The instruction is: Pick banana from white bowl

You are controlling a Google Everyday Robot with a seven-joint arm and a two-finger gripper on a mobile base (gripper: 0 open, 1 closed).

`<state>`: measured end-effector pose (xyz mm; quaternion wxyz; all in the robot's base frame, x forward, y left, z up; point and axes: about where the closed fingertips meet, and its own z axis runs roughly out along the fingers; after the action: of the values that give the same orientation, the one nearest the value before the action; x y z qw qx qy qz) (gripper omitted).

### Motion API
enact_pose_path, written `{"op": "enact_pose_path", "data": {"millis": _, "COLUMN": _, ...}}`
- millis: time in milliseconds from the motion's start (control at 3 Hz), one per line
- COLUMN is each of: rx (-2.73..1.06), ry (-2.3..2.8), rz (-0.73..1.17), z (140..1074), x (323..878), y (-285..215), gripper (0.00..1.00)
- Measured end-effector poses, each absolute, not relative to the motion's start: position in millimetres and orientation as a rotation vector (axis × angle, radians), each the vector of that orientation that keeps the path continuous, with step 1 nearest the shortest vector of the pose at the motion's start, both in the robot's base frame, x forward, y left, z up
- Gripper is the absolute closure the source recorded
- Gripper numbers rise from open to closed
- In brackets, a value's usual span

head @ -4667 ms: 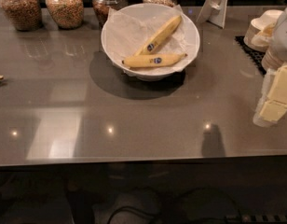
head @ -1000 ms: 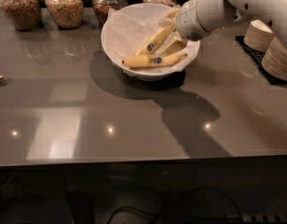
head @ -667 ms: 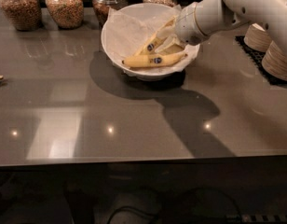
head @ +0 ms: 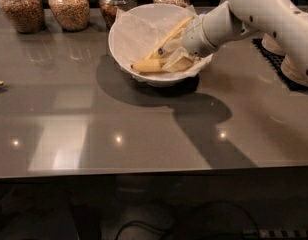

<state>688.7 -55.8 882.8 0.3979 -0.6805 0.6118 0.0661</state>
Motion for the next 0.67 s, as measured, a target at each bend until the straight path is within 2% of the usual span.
{"op": "enact_pose_path", "data": {"millis": 667, "rx": -1.735, "ry": 1.582, "rz": 0.177, "z": 861.5, "x": 703.5, "y": -55.1, "gripper": 0.49}}
